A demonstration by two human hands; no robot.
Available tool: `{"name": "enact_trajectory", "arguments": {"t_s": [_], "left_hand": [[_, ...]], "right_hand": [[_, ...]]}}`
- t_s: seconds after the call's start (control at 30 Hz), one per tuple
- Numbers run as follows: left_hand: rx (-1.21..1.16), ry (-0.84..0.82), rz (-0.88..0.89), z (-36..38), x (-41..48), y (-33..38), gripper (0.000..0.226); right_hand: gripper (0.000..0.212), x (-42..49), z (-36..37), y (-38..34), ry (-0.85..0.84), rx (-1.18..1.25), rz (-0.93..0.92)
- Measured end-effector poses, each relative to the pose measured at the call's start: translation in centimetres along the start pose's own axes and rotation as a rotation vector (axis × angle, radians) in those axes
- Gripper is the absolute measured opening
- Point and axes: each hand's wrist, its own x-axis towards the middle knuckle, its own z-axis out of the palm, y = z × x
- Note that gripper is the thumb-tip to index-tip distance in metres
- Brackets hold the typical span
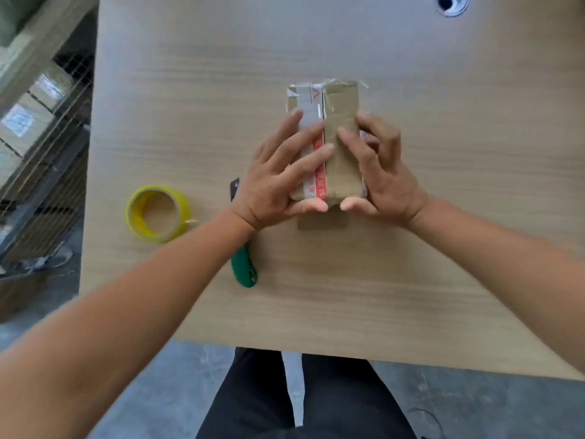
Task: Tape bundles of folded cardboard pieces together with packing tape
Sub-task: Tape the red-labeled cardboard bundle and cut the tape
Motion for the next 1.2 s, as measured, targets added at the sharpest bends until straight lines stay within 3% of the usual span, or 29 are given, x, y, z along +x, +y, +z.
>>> {"name": "enact_trajectory", "arguments": {"t_s": [0.13, 0.43, 0.57, 0.63, 0.73, 0.83, 0.93, 1.1, 1.2], "left_hand": [[0.087, 0.007, 0.173, -0.3, 0.6, -0.4, 0.059], [0.102, -0.132, 0.116, -1.8, 0.7, 0.1, 0.066], [0.012, -0.207, -0.037, -3.7, 0.7, 1.4, 0.081], [-0.103, -0.117, -0.188, -4.9, 0.8, 1.9, 0.083], [-0.118, 0.010, -0.480, -5.2, 3.7, 1.8, 0.061], [-0.152, -0.131, -0.713, -3.9, 7.5, 1.1, 0.047], [-0.329, -0.194, -0.774, -3.0, 8.7, 0.2, 0.042], [-0.377, -0.208, -0.740, -2.3, 8.6, -0.9, 0.034], [-0.343, -0.186, -0.757, -1.9, 8.9, -1.3, 0.026]], "right_hand": [[0.096, 1.2, -1.9, 2.3, -0.053, -0.156, -0.201], [0.092, 1.5, -2.3, 0.7, -0.055, -0.121, -0.142], [0.097, 1.6, -4.4, -0.9, -0.186, 0.003, 0.019], [0.088, 2.1, -5.8, -1.4, -0.134, 0.058, 0.149], [0.061, 4.6, -6.5, -2.0, 0.121, 0.046, 0.344], [0.055, 8.0, -5.4, -2.7, -0.033, 0.104, 0.469], [0.058, 8.7, -4.1, -3.0, -0.209, 0.102, 0.537], [0.062, 8.8, -3.7, -1.8, -0.229, 0.106, 0.567], [0.045, 9.5, -3.7, -0.4, -0.266, 0.201, 0.603]]}}
